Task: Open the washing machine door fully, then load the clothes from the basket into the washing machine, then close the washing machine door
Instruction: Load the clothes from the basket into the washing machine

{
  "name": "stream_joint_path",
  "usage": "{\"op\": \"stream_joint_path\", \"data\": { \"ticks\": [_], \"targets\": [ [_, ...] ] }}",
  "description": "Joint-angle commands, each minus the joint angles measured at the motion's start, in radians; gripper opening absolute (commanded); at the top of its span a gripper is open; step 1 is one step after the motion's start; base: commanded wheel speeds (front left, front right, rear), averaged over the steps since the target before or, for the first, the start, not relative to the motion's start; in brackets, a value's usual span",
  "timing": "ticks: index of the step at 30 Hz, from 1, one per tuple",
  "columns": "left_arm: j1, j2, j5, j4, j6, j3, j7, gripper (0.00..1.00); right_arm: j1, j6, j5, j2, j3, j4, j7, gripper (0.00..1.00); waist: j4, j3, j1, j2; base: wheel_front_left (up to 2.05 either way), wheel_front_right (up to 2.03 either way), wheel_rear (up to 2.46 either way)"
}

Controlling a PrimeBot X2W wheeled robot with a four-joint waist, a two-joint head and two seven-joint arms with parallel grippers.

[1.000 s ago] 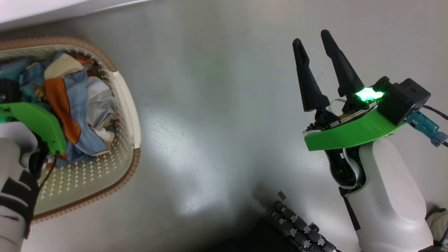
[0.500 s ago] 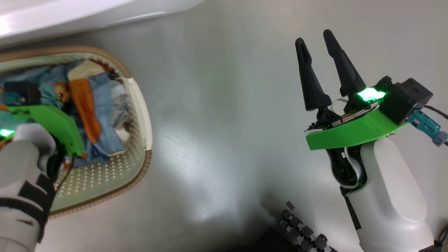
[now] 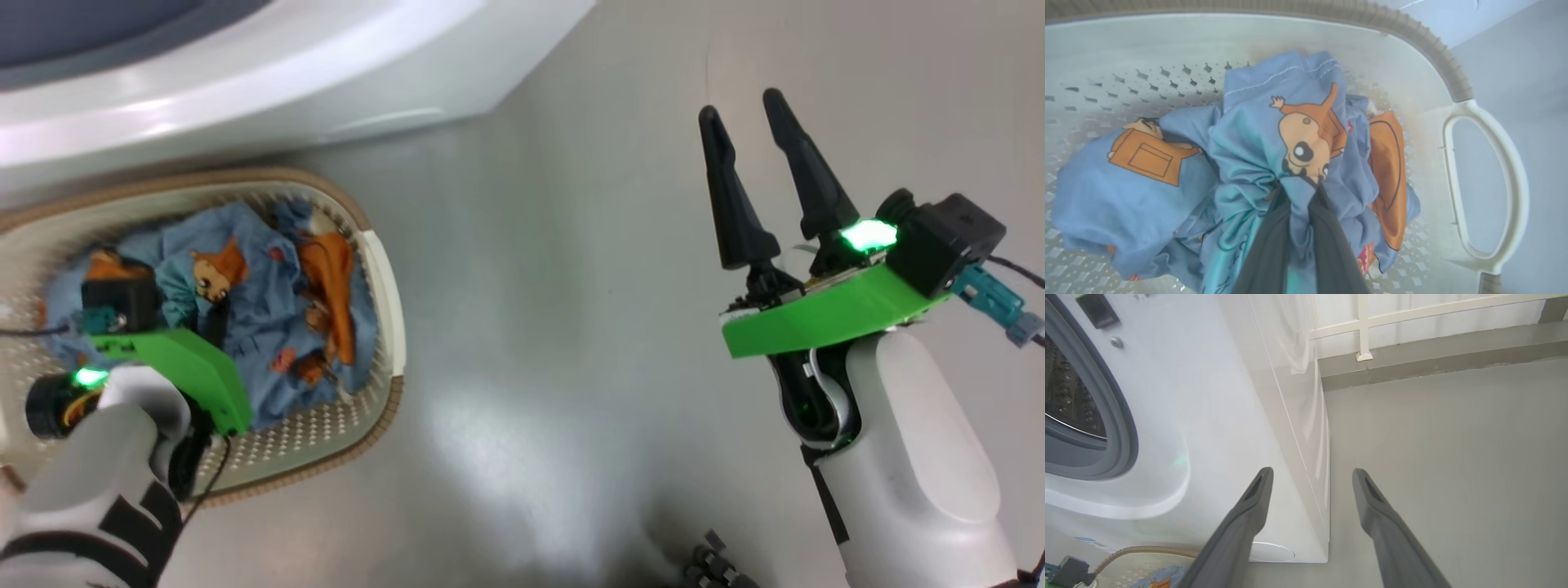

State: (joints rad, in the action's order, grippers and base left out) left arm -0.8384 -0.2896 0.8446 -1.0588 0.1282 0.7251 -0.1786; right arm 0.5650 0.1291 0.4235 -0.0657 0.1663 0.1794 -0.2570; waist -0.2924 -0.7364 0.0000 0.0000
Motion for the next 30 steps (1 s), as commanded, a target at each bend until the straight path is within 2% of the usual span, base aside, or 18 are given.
{"op": "stream_joint_path", "data": {
  "ticks": [1, 14, 21, 30],
  "targets": [
    [0.032, -0.029, 0.011, 0.018, 0.002, -0.011, -0.018, 0.0, -0.051, 0.002, -0.009, -0.004, 0.014, -0.016, -0.005, 1.0, 0.039, 0.072, 0.0, 0.0, 0.0, 0.0, 0.0],
    [0.154, -0.038, 0.087, 0.15, 0.002, 0.005, -0.082, 0.0, -0.122, 0.002, 0.007, -0.037, 0.01, 0.019, -0.005, 1.0, 0.09, 0.272, 0.0, 0.0, 0.0, 0.0, 0.0],
    [0.23, -0.042, 0.048, 0.272, 0.002, -0.092, -0.083, 0.0, -0.162, 0.002, 0.02, -0.053, 0.013, 0.037, -0.005, 1.0, 0.117, 0.362, 0.0, 0.0, 0.0, 0.0, 0.0],
    [0.331, -0.015, -0.044, 0.436, -0.012, -0.211, -0.083, 0.0, -0.2, 0.002, 0.027, -0.077, 0.002, 0.047, -0.005, 1.0, 0.158, 0.443, 0.0, 0.0, 0.0, 0.0, 0.0]
  ]
}}
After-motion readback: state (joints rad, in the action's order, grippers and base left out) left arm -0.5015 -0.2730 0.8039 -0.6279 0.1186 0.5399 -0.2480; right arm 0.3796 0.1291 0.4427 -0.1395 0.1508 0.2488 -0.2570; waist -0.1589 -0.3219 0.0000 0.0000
